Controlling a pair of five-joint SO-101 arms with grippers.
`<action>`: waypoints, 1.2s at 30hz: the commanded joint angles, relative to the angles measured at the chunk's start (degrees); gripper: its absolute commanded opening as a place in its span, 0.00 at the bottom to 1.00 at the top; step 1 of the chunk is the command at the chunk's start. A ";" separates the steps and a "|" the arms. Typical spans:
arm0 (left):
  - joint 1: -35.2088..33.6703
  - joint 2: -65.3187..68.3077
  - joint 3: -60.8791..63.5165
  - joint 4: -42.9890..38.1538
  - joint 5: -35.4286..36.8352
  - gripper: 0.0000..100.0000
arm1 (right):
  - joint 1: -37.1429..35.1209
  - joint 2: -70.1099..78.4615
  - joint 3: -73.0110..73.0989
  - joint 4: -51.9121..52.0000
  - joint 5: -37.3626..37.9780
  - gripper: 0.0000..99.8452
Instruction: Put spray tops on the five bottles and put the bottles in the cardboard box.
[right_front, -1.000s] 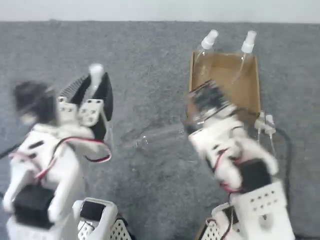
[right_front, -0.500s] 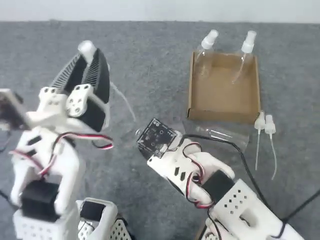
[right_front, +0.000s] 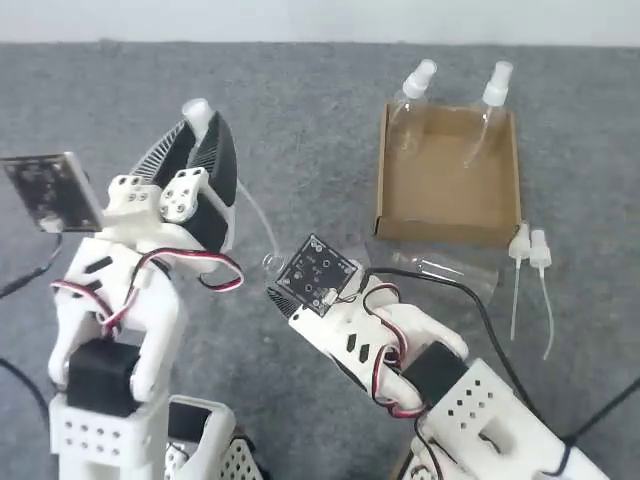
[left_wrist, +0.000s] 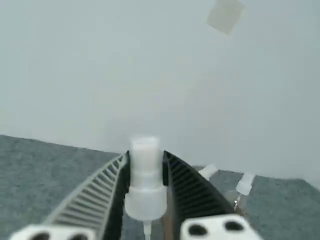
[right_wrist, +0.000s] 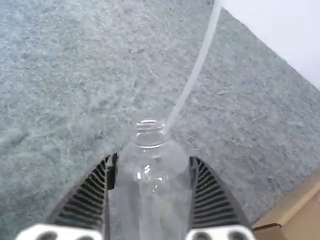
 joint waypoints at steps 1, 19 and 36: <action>-3.34 -1.05 -3.30 -1.14 -0.79 0.01 | -0.22 -2.51 -0.53 -1.19 -0.70 0.01; 0.35 -5.45 5.85 2.81 -0.62 0.01 | -0.22 -2.51 -0.44 -1.36 -5.01 0.01; 7.65 -13.36 19.47 2.46 -0.88 0.01 | 4.00 -1.27 1.85 -15.96 -7.74 0.01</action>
